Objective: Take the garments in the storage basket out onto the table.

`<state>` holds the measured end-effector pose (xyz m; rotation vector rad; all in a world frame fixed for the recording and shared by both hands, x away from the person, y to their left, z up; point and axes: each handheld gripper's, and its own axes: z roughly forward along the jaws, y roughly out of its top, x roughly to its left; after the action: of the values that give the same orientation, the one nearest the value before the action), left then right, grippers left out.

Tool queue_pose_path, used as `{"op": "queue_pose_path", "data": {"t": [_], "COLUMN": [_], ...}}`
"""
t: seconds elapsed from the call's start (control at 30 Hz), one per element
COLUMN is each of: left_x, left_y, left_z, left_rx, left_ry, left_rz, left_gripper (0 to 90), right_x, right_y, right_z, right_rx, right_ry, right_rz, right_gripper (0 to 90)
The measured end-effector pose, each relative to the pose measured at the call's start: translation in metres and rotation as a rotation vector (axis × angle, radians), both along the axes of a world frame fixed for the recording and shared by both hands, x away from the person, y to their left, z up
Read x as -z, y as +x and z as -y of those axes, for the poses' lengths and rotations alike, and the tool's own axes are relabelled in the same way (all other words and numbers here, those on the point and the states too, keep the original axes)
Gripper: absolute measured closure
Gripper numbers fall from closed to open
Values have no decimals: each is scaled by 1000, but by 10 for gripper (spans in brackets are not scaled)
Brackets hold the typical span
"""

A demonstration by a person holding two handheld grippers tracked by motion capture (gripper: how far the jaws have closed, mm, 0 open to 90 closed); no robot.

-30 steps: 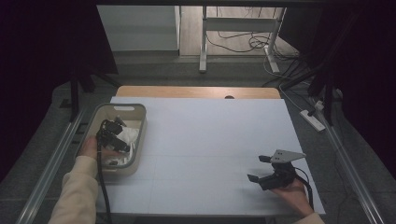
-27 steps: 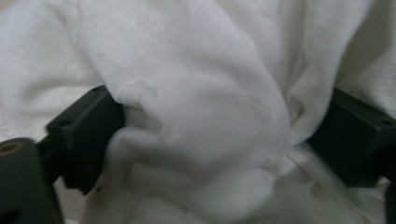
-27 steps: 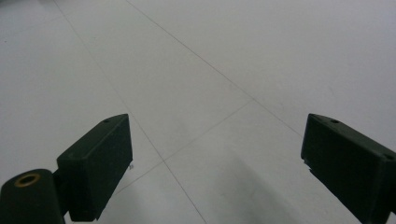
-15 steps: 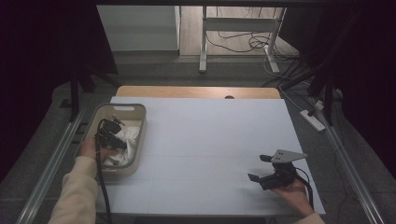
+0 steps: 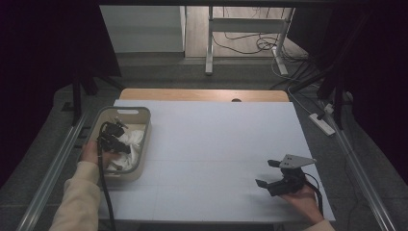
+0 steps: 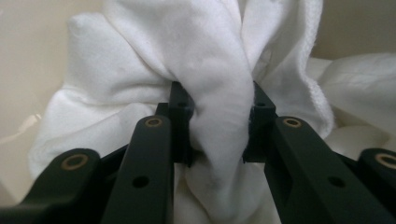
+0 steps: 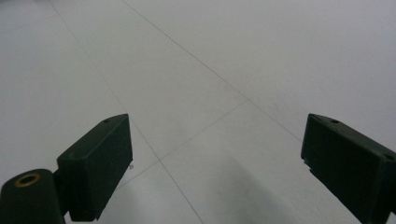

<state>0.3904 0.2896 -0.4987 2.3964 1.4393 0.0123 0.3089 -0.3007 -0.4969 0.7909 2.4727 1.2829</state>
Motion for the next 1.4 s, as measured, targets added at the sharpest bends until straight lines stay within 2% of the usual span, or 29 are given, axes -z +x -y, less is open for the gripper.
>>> {"op": "queue_pose_path", "data": {"t": [0.2,0.3,0.47,0.9,1.07,1.4], "left_x": [-8,-12,-24,-40,-47,-55], "left_y": [-4,-6,-12,-21,-26,-33], "left_z": [-7,-9,-13,-18,-23,-29], "left_rx": [-21,-28,-42,-77,-102,-124], "left_ry": [-32,-38,-62,-105,-138,-179], "left_rz": [44,51,108,196,250,297], "left_gripper": [698,698,698,699,699,700], "right_x": [1,0,1,0,1,0], "right_y": [0,0,1,0,0,1], "right_z": [-1,0,0,-1,0,0], "right_rx": [3,1,-1,8,6,10], "right_ry": [-3,0,-3,-8,-3,-7], "right_rz": [0,-2,-4,1,-2,0], "right_gripper": [88,88,88,88,88,88]}}
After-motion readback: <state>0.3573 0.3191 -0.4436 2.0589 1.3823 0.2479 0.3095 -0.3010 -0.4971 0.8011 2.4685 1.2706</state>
